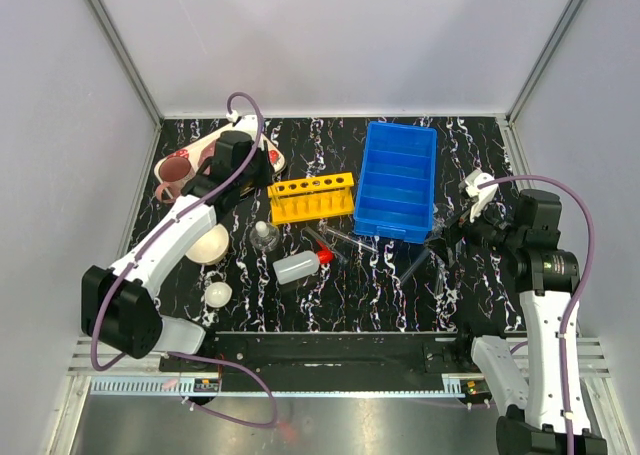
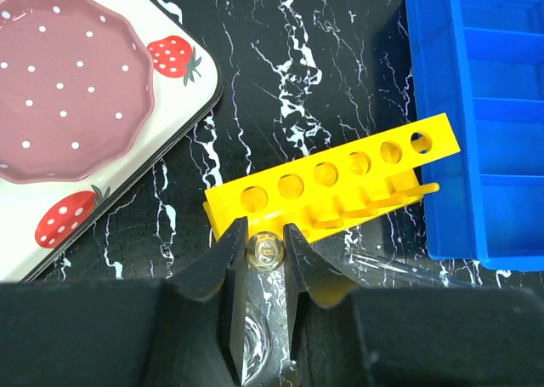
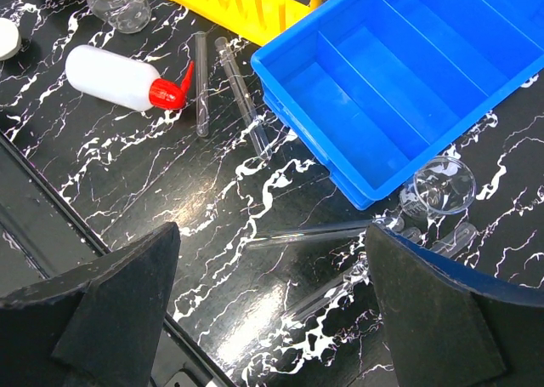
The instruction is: Organize the chemistry lab equipment
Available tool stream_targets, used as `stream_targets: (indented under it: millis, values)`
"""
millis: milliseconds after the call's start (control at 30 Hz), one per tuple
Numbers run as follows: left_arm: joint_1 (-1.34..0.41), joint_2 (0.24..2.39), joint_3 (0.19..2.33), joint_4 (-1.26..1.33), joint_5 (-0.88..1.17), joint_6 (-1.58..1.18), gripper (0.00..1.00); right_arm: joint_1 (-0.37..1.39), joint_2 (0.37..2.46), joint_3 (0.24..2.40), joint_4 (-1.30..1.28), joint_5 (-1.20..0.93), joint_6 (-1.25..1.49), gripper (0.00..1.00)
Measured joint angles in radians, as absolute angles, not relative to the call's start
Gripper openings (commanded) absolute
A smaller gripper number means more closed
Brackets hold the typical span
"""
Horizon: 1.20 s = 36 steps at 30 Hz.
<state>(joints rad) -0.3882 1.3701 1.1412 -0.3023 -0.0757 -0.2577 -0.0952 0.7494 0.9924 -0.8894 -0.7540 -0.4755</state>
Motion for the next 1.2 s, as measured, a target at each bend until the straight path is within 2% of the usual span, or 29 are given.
stream_targets:
  millis: [767, 1200]
  values:
    - [-0.388, 1.423, 1.158, -0.263, -0.076, -0.233, 0.17, -0.114, 0.746, 0.968, -0.889, -0.779, -0.475, 0.96]
    - [-0.392, 1.443, 1.078, -0.200, -0.073, -0.230, 0.18, -0.114, 0.754, 0.968, -0.889, -0.780, -0.475, 0.96]
